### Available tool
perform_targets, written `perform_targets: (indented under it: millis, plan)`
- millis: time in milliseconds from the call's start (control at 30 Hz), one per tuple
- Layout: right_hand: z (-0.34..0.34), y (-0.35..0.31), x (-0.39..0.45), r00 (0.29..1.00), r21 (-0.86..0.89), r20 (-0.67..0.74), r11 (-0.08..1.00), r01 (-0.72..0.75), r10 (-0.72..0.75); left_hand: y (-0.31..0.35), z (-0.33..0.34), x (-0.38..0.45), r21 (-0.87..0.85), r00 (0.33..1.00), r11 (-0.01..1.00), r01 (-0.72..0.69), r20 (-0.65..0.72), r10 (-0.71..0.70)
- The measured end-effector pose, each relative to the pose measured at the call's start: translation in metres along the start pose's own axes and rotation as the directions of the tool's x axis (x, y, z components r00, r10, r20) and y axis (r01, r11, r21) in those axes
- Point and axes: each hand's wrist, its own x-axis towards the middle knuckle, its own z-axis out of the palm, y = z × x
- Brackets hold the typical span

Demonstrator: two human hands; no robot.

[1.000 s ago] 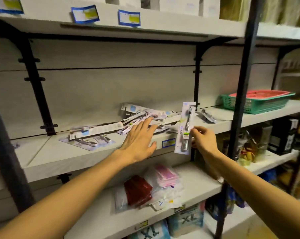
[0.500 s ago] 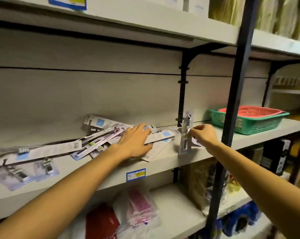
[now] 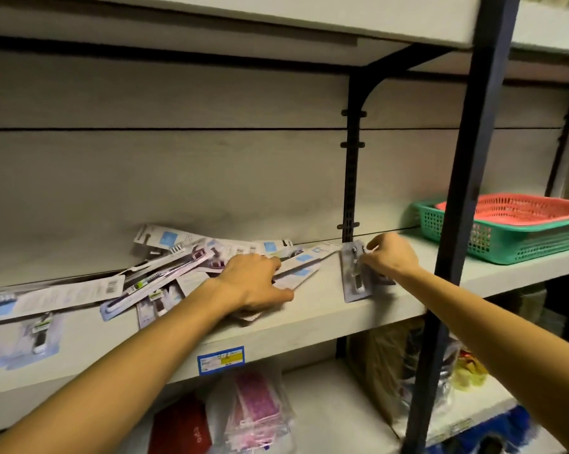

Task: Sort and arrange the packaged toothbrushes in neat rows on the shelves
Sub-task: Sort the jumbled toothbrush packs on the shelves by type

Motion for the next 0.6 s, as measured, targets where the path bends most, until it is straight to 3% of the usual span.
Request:
perform_targets:
  millis: [133,300,467,600]
  plan:
    - [0.01,-0.006,0.007,0.979,0.03,-0.122,0.986,0.165,-0.16,0.005,-0.003,0.006,0.084,0.991,0.996,0.035,-0.133,-0.024]
    - [0.03,-0.023,0.002,0.94,0.087,-0.042,0.936,0.34,-0.338,-0.008,-0.01,0.012,-0.082,0.978,0.985,0.154,-0.126,-0.163]
    - [0.055,-0.045,-0.007,0.922,0.057,0.154,0.935,0.351,-0.356,-0.025,-0.009,0.011,-0.33,0.945,0.907,0.261,-0.105,-0.31]
    - [0.069,-0.059,-0.009,0.939,0.153,0.177,0.951,0.269,-0.294,-0.028,-0.005,0.013,-0.43,0.919,0.851,0.302,-0.105,-0.379]
